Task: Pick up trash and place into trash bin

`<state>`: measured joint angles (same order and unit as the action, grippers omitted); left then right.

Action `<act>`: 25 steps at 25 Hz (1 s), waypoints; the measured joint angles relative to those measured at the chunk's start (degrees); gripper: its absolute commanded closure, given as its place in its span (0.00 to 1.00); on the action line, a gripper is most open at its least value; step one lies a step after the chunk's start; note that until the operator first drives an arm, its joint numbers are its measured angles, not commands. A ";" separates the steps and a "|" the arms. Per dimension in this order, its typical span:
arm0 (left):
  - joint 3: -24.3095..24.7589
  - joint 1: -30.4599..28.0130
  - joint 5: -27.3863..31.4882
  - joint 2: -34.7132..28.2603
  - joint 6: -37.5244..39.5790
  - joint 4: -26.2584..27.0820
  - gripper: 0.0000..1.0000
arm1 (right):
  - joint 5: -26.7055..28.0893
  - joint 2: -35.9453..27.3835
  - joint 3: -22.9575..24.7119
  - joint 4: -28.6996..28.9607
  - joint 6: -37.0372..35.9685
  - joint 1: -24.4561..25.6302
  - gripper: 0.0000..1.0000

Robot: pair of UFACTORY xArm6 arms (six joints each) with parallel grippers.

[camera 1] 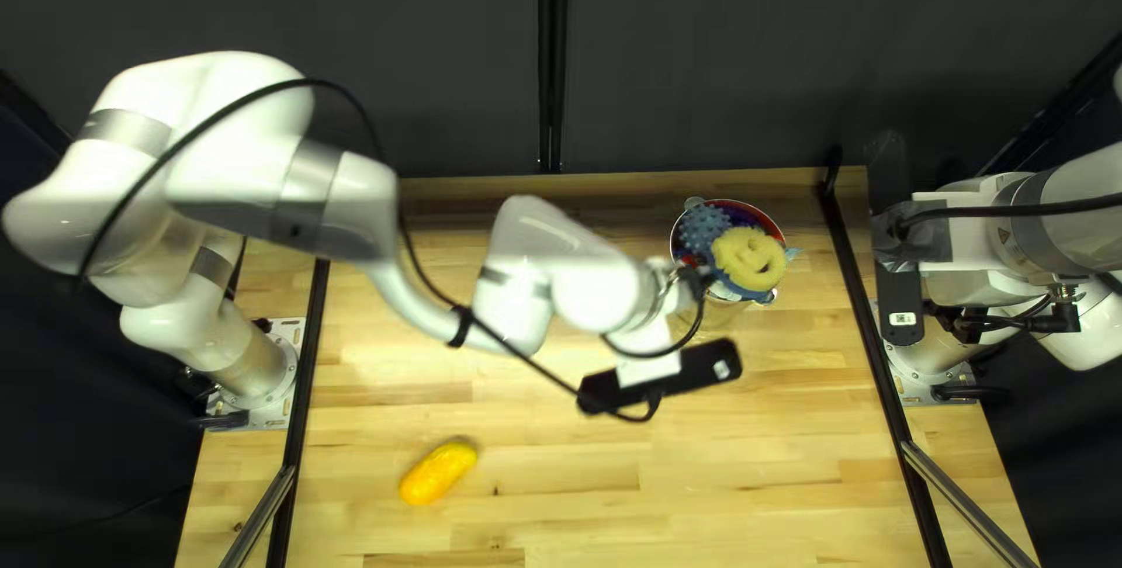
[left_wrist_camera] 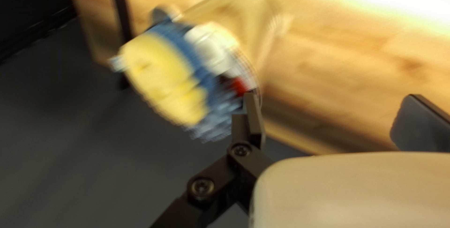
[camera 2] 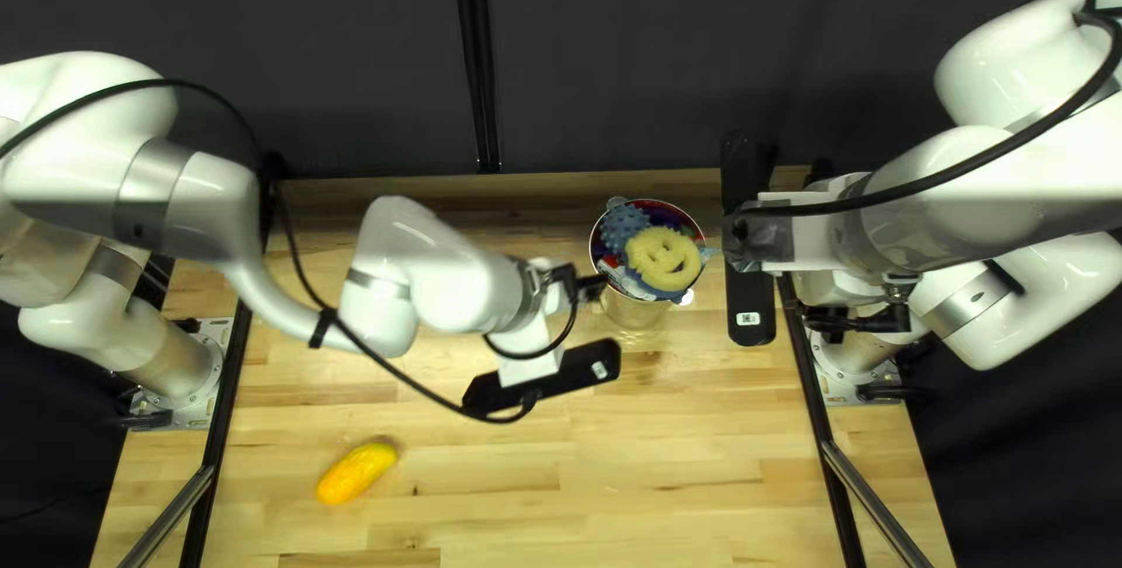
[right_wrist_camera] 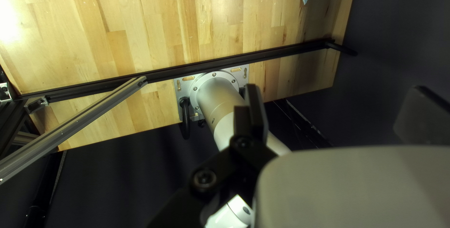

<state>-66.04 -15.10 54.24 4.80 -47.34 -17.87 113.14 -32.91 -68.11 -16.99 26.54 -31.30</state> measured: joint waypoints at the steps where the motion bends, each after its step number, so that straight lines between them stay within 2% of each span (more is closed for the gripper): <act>1: 1.53 -0.84 0.08 -0.53 1.68 1.25 0.00 | 0.00 0.00 0.00 0.00 0.00 0.00 0.00; 8: 9.35 -4.49 -0.37 -2.12 19.01 9.20 0.00 | 0.00 0.00 0.00 0.00 0.00 0.00 0.00; 13: 16.54 -7.35 -4.70 -4.76 36.04 11.89 0.00 | 0.00 0.00 0.00 0.00 0.00 0.00 0.00; 17: 22.75 -9.71 -8.59 -8.67 49.60 11.53 0.00 | 0.00 0.00 0.00 0.00 0.00 0.00 0.00; 21: 27.33 -12.14 -9.50 -13.38 60.82 8.63 0.00 | 0.00 0.00 0.00 0.00 0.00 0.00 0.00; 25: 28.44 -12.50 -9.68 -14.62 62.32 7.46 0.00 | 0.00 0.00 0.00 0.00 0.00 0.00 0.00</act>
<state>-37.61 -27.60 44.56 -9.82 14.98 -10.41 113.14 -32.91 -68.11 -16.99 26.54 -31.30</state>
